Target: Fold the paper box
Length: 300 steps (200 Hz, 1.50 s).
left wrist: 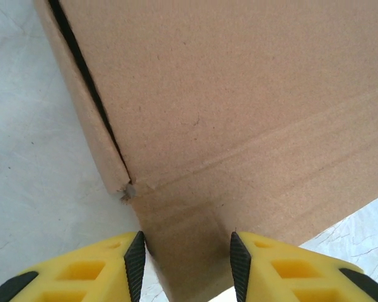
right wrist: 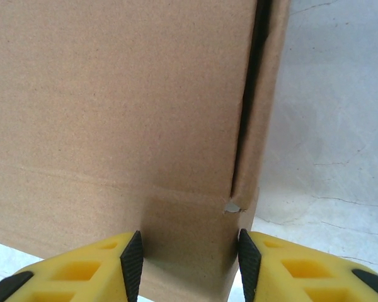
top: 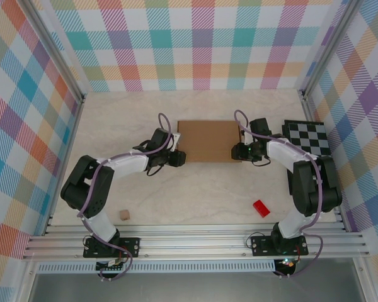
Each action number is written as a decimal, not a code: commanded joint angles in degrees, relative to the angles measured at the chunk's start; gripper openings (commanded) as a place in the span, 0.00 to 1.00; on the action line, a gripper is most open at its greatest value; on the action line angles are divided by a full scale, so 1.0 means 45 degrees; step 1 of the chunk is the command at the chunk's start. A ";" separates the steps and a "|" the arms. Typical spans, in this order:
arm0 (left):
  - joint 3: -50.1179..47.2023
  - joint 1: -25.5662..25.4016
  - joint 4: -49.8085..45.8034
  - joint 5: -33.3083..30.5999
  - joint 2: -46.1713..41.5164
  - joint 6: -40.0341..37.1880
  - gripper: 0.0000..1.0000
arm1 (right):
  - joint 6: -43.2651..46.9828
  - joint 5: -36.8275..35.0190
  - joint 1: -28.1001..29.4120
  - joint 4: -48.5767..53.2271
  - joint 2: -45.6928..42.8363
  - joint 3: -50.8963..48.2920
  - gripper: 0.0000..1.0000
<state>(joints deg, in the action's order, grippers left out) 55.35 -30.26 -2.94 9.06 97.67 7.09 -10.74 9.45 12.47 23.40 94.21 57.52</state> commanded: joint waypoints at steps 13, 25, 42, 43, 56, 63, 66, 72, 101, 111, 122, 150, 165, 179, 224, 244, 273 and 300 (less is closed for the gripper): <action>0.0044 -0.0150 -0.0187 -0.0168 -0.0553 -0.0219 0.44 | 0.0230 -0.0065 0.0038 0.0360 -0.0264 0.0268 0.46; 0.0033 -0.0150 -0.0150 -0.0148 -0.0496 -0.0228 0.44 | 0.0201 0.0015 0.0060 0.0269 -0.0252 0.0246 0.46; 0.0025 -0.0145 0.0036 -0.0016 -0.0359 -0.0243 0.43 | 0.0219 0.0159 0.0048 0.0084 -0.0224 0.0208 0.46; 0.0024 -0.0148 0.0032 0.0011 -0.0348 -0.0246 0.43 | 0.0219 0.0162 0.0045 0.0069 -0.0219 0.0198 0.46; 0.0071 -0.0143 0.0125 0.0187 -0.0214 -0.0219 0.42 | 0.0200 0.0271 0.0043 -0.0075 -0.0233 0.0168 0.46; 0.0100 -0.0139 0.0173 0.0299 -0.0166 -0.0209 0.41 | 0.0185 0.0301 0.0040 -0.0099 -0.0234 0.0168 0.45; 0.0102 -0.0149 0.0203 0.0327 -0.0149 -0.0187 0.41 | 0.0191 0.0319 0.0051 -0.0121 -0.0238 0.0168 0.45; 0.0112 -0.0145 0.0252 0.0369 -0.0113 -0.0171 0.40 | 0.0190 0.0311 0.0041 -0.0158 -0.0236 0.0184 0.45; 0.0165 -0.0136 0.0230 0.0350 0.0043 -0.0228 0.37 | 0.0302 0.0223 0.0042 -0.0189 -0.0185 0.0256 0.45; 0.0181 -0.0131 0.0214 0.0331 0.0072 -0.0266 0.37 | 0.0326 0.0221 0.0041 -0.0235 -0.0136 0.0275 0.45; 0.0167 -0.0131 0.0202 0.0226 0.0083 -0.0314 0.37 | 0.0336 0.0243 0.0042 -0.0325 -0.0107 0.0256 0.45; 0.0143 -0.0131 0.0091 -0.0170 0.0161 -0.0674 0.37 | 0.0501 0.0263 0.0041 -0.0898 -0.0100 0.0036 0.45; 0.0127 -0.0077 0.0108 -0.0236 0.0209 -0.0866 0.37 | 0.0613 0.0320 0.0021 -0.1138 -0.0059 -0.0029 0.45; 0.0082 -0.0005 0.0268 -0.0228 0.0302 -0.0952 0.37 | 0.0755 0.0341 0.0012 -0.1344 -0.0105 -0.0018 0.45; 0.0147 0.0104 0.0525 0.0062 0.0546 -0.0878 0.36 | 0.0531 0.0427 0.0022 -0.1717 -0.0137 -0.0086 0.44; 0.0020 0.0090 0.0570 0.0326 0.0237 -0.0695 0.35 | 0.0343 0.0533 0.0022 -0.1693 -0.0283 -0.0191 0.44; -0.0604 -0.0061 0.0744 0.0408 -0.0735 -0.0228 0.35 | -0.0082 0.0670 0.0022 -0.1085 -0.0989 -0.0439 0.44; -0.1526 -0.0367 0.0921 0.0402 -0.1811 0.0193 0.35 | -0.0416 0.0658 0.0051 -0.0602 -0.1901 -0.1061 0.44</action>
<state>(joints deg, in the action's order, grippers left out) 51.77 -30.26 -0.43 9.47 95.00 5.78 -10.44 10.22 12.47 18.37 90.43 54.81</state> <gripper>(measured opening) 0.348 0.442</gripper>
